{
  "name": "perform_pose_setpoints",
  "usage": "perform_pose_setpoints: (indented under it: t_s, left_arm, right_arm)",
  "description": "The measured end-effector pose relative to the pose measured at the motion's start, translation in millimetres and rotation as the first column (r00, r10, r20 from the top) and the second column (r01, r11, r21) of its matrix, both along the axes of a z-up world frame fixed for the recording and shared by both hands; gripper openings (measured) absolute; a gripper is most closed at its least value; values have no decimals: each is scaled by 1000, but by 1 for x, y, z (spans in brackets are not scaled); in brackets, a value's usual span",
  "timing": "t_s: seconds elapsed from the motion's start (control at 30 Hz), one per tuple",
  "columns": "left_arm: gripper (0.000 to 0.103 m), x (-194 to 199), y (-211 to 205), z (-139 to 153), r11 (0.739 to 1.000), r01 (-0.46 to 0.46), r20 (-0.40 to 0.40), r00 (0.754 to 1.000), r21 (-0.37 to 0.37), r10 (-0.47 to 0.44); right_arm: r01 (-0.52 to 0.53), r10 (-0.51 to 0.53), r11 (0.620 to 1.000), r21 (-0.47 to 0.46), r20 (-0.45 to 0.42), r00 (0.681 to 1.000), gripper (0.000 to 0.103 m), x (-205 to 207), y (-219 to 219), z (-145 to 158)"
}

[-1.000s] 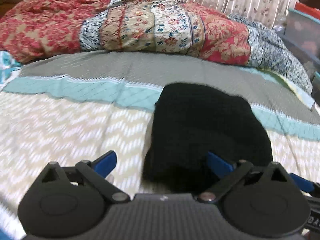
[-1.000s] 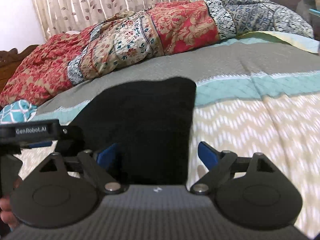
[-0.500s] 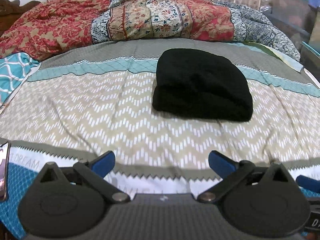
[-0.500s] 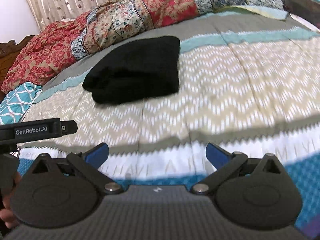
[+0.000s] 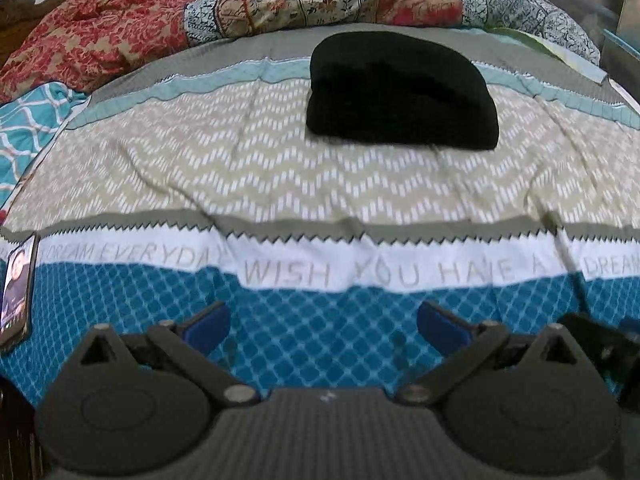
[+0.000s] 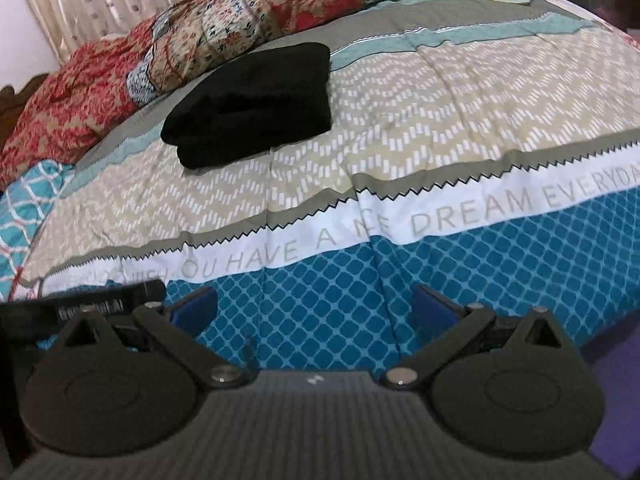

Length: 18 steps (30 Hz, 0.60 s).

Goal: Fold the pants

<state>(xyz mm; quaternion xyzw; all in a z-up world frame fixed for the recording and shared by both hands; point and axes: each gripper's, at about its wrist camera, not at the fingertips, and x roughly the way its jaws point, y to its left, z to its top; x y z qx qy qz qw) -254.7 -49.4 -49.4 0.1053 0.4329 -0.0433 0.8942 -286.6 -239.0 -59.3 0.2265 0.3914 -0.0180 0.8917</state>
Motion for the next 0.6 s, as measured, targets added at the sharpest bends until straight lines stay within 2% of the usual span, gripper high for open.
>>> perform_pose_setpoints:
  t_s: [0.13, 0.37, 0.6]
  left_arm:
    - [103, -5, 3, -3, 1000, -20, 1, 1000, 13, 20]
    - [103, -4, 8, -9, 998, -64, -34, 997, 1, 64]
    - [103, -5, 7, -14, 998, -63, -52, 997, 20, 64]
  right_arm:
    - [16, -16, 1000, -1, -4, 1000, 103, -3, 1, -1]
    - [-24, 24, 1000, 0, -28, 999, 103, -3, 11, -5]
    - [-23, 23, 1000, -1, -41, 999, 103, -3, 13, -6]
